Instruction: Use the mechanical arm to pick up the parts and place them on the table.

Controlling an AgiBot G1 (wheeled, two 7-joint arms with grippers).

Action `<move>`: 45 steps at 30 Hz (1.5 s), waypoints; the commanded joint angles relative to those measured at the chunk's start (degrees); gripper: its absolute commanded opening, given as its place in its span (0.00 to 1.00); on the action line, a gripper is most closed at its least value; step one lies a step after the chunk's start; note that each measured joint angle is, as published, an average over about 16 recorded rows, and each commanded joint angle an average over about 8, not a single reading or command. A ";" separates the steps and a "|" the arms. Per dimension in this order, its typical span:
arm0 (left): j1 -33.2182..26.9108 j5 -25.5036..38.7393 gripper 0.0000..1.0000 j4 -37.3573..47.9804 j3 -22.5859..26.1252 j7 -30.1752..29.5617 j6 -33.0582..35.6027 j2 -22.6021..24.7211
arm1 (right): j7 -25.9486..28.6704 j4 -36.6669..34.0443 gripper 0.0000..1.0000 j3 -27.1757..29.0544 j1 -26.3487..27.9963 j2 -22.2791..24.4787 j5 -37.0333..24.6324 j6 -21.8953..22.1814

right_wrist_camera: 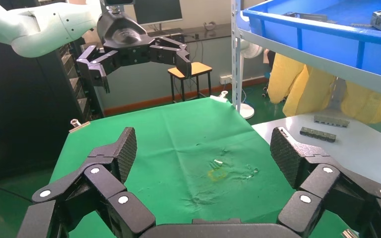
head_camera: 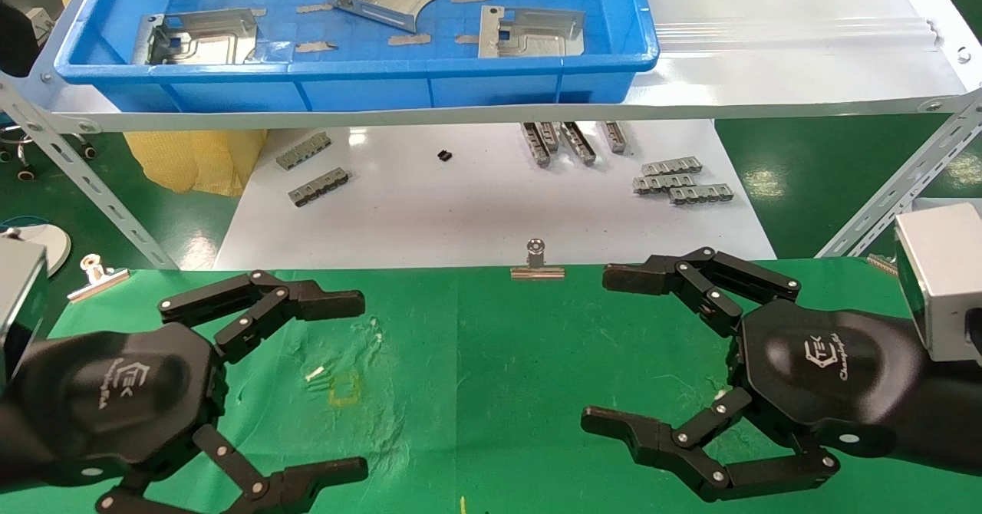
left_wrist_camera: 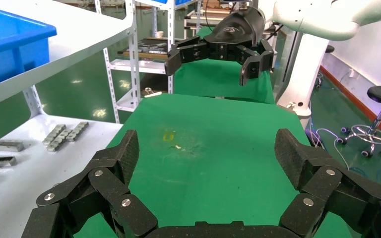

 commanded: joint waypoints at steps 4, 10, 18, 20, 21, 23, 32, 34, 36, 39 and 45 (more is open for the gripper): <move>0.00 0.00 1.00 0.00 0.00 0.00 0.00 0.00 | 0.00 0.00 1.00 0.00 0.00 0.00 0.00 0.00; 0.00 0.00 1.00 0.00 0.00 0.00 0.00 0.00 | 0.00 0.00 1.00 0.00 0.00 0.00 0.00 0.00; 0.00 0.00 1.00 0.00 0.00 0.00 0.00 0.00 | 0.00 0.00 0.37 0.00 0.00 0.00 0.00 0.00; 0.00 0.00 1.00 0.00 0.00 0.00 0.00 0.00 | 0.00 0.00 0.12 0.00 0.00 0.00 0.00 0.00; 0.00 0.00 1.00 0.00 0.00 0.00 0.00 0.00 | 0.00 0.00 0.00 0.00 0.00 0.00 0.00 0.00; 0.00 0.00 1.00 0.00 0.00 0.00 0.00 0.00 | 0.00 0.00 0.00 0.00 0.00 0.00 0.00 0.00; 0.00 0.00 1.00 0.00 0.00 0.00 0.00 0.00 | 0.00 0.00 0.00 0.00 0.00 0.00 0.00 0.00; 0.00 0.00 1.00 0.00 0.00 0.00 0.00 0.00 | 0.00 0.00 0.00 0.00 0.00 0.00 0.00 0.00; 0.00 0.00 1.00 0.00 0.00 0.00 0.00 0.00 | 0.00 0.00 0.00 0.00 0.00 0.00 0.00 0.00; 0.00 0.00 1.00 0.00 0.00 0.00 0.00 0.00 | 0.00 0.00 0.00 0.00 0.00 0.00 0.00 0.00; 0.00 0.00 1.00 0.00 0.00 0.00 0.00 0.00 | 0.00 0.00 0.00 0.00 0.00 0.00 0.00 0.00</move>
